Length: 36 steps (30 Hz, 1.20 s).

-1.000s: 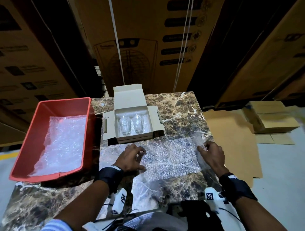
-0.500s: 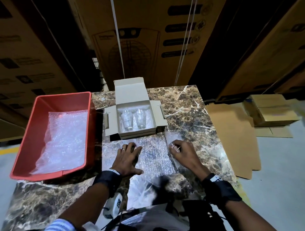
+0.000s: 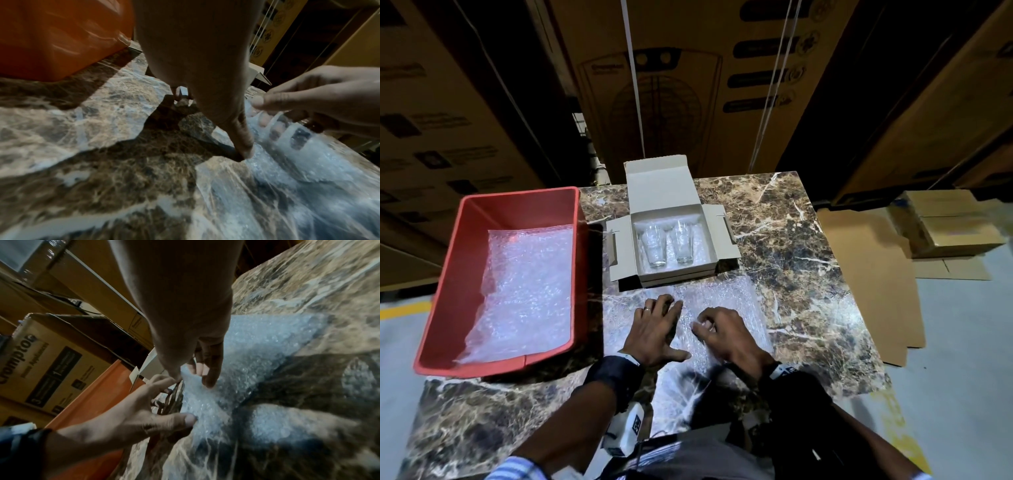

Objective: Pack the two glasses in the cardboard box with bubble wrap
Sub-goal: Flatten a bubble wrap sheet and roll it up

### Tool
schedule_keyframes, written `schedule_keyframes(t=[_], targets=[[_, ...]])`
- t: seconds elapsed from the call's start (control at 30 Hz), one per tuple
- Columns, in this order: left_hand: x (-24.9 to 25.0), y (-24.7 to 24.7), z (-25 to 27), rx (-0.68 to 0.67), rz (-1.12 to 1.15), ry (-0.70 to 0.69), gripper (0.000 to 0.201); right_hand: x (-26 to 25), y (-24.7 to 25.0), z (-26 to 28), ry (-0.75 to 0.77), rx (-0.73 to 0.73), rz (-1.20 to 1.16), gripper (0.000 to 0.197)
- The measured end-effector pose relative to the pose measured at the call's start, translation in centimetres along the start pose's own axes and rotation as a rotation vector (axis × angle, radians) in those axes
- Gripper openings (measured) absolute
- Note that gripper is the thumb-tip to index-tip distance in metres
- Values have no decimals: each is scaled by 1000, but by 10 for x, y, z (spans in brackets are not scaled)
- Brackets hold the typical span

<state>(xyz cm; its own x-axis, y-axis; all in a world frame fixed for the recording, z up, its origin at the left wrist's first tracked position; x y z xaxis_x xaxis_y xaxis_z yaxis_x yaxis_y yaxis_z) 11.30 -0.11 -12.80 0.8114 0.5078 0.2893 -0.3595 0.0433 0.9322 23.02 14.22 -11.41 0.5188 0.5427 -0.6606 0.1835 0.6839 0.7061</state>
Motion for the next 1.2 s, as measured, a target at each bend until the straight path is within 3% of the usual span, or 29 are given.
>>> schedule_keyframes(t=[0.13, 0.17, 0.27, 0.4, 0.5, 0.63, 0.77, 0.93, 1.1, 1.2], targets=[[-2, 2, 2, 31, 86, 13, 108, 6, -12, 2, 18, 25, -43, 27], [-1, 6, 3, 63, 128, 30, 101, 10, -12, 1, -4, 25, -68, 21], [4, 19, 5, 222, 223, 71, 68, 21, -15, 1, -27, -1, -116, 35], [17, 21, 0, 252, 184, -83, 45, 22, -20, 1, 20, 3, -127, 44], [24, 7, -3, 146, 157, -180, 65, 24, -21, -2, 29, 39, -136, 45], [16, -13, -1, -33, 113, -118, 91, 28, -12, -1, 5, -44, -275, 50], [7, -20, 2, -50, 3, -138, 103, 44, 4, 1, -150, -58, -497, 48], [9, -20, 0, -65, -19, -116, 106, 79, 40, -7, -330, 115, -639, 45], [15, -16, -1, -63, -26, -80, 111, 100, 63, -7, -339, 290, -463, 51], [19, -12, -3, -91, -33, -57, 115, 104, 62, -9, -254, 224, -67, 58]])
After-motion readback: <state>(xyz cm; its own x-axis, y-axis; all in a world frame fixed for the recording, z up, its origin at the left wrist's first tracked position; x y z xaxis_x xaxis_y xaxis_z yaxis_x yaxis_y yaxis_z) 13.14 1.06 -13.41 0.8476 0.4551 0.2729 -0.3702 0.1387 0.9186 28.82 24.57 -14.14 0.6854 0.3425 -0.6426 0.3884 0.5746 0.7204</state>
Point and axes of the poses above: each hand's wrist, its own z-axis away from the middle knuckle, its own y-axis out of the back of the hand, x = y × z, the point moved 3 cm from there along -z, towards the middle knuckle, and after that the axes turned 4 degrees about x, right-handed, at the moved point
